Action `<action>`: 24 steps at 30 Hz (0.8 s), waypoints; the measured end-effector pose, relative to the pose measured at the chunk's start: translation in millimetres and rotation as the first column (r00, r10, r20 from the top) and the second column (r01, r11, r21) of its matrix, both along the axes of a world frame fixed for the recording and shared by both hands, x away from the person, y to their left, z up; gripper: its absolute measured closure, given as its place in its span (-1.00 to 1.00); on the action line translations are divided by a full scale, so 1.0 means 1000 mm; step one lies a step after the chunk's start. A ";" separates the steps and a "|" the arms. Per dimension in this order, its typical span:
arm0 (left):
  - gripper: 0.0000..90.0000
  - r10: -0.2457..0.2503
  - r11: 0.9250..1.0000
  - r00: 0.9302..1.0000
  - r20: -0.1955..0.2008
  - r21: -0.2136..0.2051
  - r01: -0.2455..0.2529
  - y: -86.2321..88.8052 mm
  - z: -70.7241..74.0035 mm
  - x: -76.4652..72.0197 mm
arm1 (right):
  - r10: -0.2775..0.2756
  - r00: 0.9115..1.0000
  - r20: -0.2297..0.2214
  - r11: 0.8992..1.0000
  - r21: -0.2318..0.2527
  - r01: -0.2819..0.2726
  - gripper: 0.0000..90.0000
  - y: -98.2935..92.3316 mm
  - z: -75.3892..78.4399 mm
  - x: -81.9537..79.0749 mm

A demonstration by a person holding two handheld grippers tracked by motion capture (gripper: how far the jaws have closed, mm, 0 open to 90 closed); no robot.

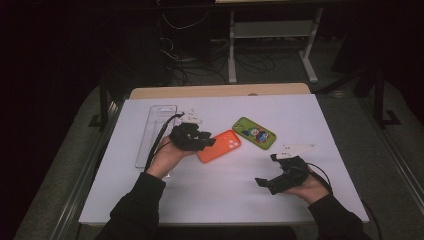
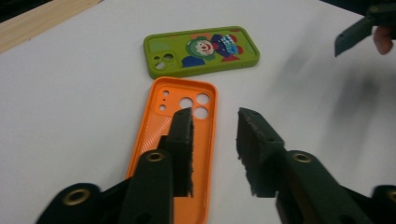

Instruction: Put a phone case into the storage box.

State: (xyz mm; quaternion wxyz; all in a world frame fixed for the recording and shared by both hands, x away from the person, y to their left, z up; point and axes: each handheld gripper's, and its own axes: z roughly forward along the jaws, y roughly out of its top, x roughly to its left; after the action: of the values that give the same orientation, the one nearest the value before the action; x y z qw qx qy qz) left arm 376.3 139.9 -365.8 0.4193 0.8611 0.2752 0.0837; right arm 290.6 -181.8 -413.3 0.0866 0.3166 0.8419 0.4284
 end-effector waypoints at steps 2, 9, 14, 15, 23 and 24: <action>0.54 0.013 1.000 1.000 0.000 0.015 -0.013 -0.005 -0.001 0.004 | 0.000 1.000 -0.001 1.000 0.000 0.000 -1.00 0.000 0.000 0.000; 0.99 0.079 0.995 0.996 -0.039 0.067 -0.076 -0.016 -0.014 0.023 | 0.009 1.000 -0.007 1.000 -0.008 -0.009 -1.00 0.001 -0.001 0.000; 0.99 0.147 0.985 0.988 -0.042 0.098 -0.143 -0.020 -0.028 0.032 | 0.013 1.000 -0.009 1.000 -0.005 -0.013 -1.00 0.001 -0.001 0.000; 0.99 0.161 0.982 0.986 -0.041 0.106 -0.155 -0.021 -0.030 0.035 | 0.013 1.000 -0.010 1.000 -0.004 -0.013 -1.00 0.001 -0.001 0.000; 0.99 0.225 0.961 0.974 -0.032 0.175 -0.216 -0.025 -0.043 0.044 | 0.021 1.000 -0.013 1.000 -0.008 -0.022 -1.00 0.003 -0.002 -0.001; 0.99 0.243 0.954 0.969 -0.039 0.189 -0.232 -0.025 -0.046 0.047 | 0.024 1.000 -0.014 1.000 -0.007 -0.024 -1.00 0.003 -0.001 -0.001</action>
State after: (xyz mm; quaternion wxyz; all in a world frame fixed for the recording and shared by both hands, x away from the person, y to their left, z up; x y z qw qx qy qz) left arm 423.0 114.6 -412.0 0.3165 0.8588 0.3806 0.1318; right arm 289.7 -179.0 -414.8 0.0769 0.3092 0.8477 0.4242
